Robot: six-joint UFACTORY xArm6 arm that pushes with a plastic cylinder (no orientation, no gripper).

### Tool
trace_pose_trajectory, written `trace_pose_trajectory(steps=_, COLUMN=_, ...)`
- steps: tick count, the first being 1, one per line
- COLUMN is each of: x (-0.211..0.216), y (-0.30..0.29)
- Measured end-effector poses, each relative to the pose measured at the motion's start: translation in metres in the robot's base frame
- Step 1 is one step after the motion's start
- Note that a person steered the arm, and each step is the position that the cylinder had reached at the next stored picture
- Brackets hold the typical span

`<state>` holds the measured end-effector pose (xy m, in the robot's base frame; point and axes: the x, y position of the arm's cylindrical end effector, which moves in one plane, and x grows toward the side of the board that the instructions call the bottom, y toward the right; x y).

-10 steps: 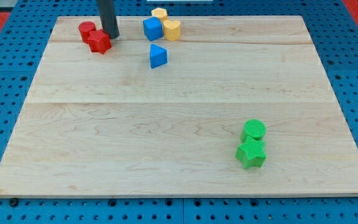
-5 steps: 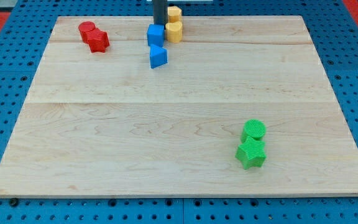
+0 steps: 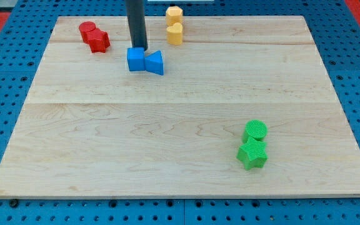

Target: Separate the blue blocks from the yellow blocks

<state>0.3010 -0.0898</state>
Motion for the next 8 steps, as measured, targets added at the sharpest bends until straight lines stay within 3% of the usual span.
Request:
trace_pose_trajectory(steps=2, x=0.006, y=-0.004)
trace_pose_trajectory(steps=3, x=0.009, y=-0.053)
trace_pose_trajectory(steps=4, x=0.027, y=-0.046)
trace_pose_trajectory(steps=5, x=0.034, y=-0.029)
trace_pose_trajectory(steps=8, x=0.036, y=0.129)
